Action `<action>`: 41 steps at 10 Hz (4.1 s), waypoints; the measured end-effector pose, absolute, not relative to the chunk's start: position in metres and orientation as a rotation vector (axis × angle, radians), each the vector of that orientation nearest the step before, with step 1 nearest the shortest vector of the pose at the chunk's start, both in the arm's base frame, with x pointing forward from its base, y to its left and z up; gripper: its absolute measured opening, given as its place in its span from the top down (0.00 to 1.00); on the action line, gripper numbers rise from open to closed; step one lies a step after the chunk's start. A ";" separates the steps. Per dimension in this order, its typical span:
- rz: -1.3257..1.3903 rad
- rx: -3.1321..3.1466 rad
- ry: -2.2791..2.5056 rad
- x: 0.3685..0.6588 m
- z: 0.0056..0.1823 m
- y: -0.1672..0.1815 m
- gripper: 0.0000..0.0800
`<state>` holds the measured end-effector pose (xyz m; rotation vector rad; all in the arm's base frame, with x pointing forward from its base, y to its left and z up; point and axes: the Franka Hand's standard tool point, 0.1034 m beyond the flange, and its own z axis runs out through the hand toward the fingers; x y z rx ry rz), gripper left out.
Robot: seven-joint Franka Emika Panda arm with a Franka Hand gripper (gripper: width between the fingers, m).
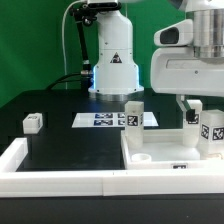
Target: Assemble square table
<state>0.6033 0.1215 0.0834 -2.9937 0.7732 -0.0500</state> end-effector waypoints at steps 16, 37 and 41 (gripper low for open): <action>-0.067 -3.119 0.080 0.603 0.084 0.121 0.64; -0.036 -2.840 1.240 0.599 0.080 0.126 0.19; -0.044 -3.004 0.781 0.598 0.079 0.129 0.19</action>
Offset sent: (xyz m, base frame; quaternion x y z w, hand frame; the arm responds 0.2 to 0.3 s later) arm -0.0020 0.0081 0.0038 0.0015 -0.0217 -0.1593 0.9870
